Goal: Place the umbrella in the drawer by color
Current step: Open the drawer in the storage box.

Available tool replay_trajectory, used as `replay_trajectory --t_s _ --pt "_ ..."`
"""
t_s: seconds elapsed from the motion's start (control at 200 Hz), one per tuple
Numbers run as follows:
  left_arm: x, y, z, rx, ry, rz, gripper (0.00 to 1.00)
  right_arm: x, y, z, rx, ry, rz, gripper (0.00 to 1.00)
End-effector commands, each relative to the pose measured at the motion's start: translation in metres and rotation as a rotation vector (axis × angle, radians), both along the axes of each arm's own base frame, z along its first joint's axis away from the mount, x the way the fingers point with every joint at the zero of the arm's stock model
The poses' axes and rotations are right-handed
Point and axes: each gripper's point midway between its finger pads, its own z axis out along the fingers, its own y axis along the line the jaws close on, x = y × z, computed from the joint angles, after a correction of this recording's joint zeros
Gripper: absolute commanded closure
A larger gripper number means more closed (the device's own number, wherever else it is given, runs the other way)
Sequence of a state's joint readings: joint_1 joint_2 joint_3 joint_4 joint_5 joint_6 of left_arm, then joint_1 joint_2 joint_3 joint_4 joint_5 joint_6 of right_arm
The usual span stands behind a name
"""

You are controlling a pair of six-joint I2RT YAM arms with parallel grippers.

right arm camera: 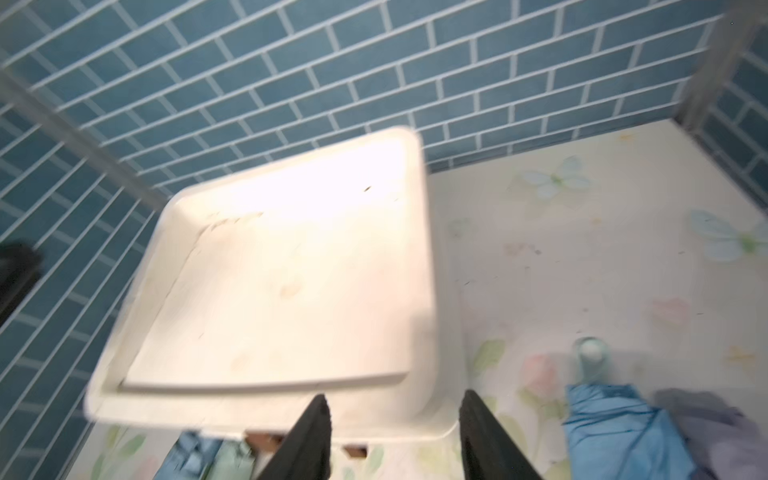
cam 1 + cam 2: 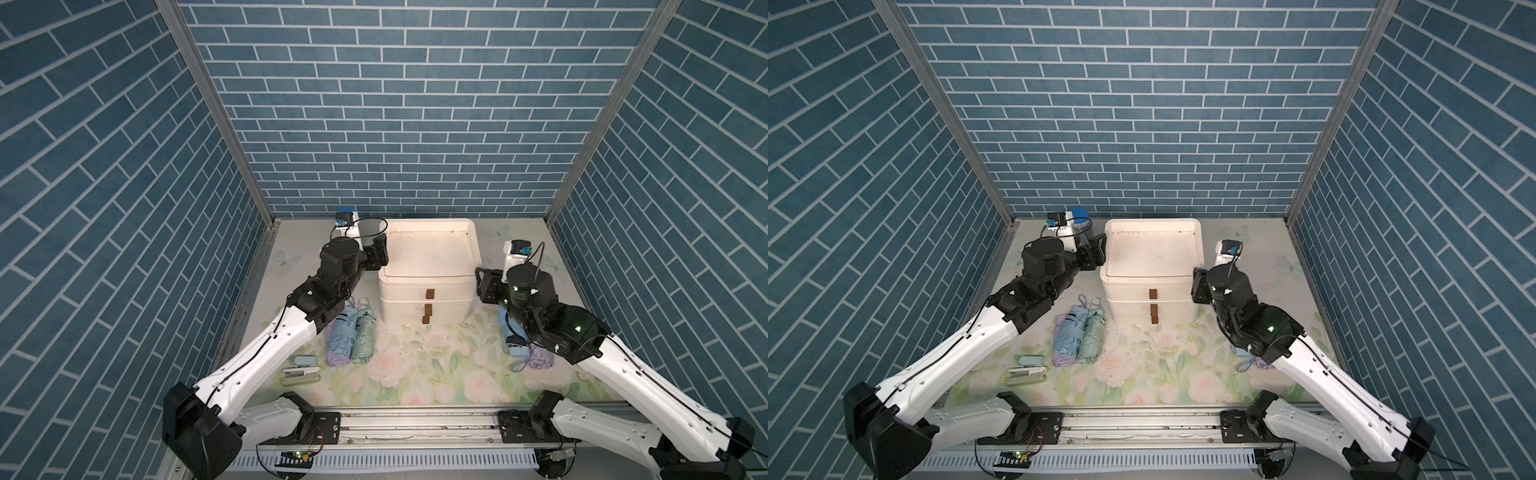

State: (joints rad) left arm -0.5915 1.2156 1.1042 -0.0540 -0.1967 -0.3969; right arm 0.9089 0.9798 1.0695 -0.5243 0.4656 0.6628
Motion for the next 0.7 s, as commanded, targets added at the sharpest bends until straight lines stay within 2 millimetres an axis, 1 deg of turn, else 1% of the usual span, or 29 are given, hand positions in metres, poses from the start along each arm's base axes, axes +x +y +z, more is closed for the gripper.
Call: replay_trajectory --t_s 0.0,0.075,0.135,0.22,0.325,0.405,0.455,0.535,0.695 --pt "-0.004 -0.023 -0.025 0.046 0.092 -0.130 0.21 -0.014 0.033 -0.028 -0.053 0.083 0.038 0.49" --pt "-0.005 -0.024 -0.036 0.035 0.123 -0.123 0.20 -0.014 0.059 -0.040 -0.041 0.111 0.093 0.50" --pt "-0.003 -0.019 -0.044 0.039 0.147 -0.088 0.19 -0.012 0.075 -0.049 -0.031 0.127 0.126 0.49" --pt "-0.001 -0.013 -0.052 0.057 0.171 -0.055 0.20 -0.008 0.094 -0.061 -0.032 0.143 0.159 0.50" --pt "-0.001 -0.010 -0.059 0.072 0.192 -0.036 0.22 -0.004 0.110 -0.075 -0.038 0.159 0.186 0.49" --pt "-0.002 -0.012 -0.066 0.074 0.208 -0.045 0.29 -0.001 0.114 -0.081 -0.041 0.158 0.188 0.49" --pt "-0.002 -0.014 -0.070 0.067 0.220 -0.052 0.35 0.000 0.116 -0.080 -0.038 0.153 0.185 0.48" --pt "-0.002 -0.015 -0.075 0.060 0.236 -0.056 0.41 0.001 0.117 -0.079 -0.030 0.150 0.181 0.47" --pt "-0.002 -0.018 -0.078 0.058 0.230 -0.063 0.54 0.008 0.110 -0.081 -0.054 0.147 0.122 0.49"
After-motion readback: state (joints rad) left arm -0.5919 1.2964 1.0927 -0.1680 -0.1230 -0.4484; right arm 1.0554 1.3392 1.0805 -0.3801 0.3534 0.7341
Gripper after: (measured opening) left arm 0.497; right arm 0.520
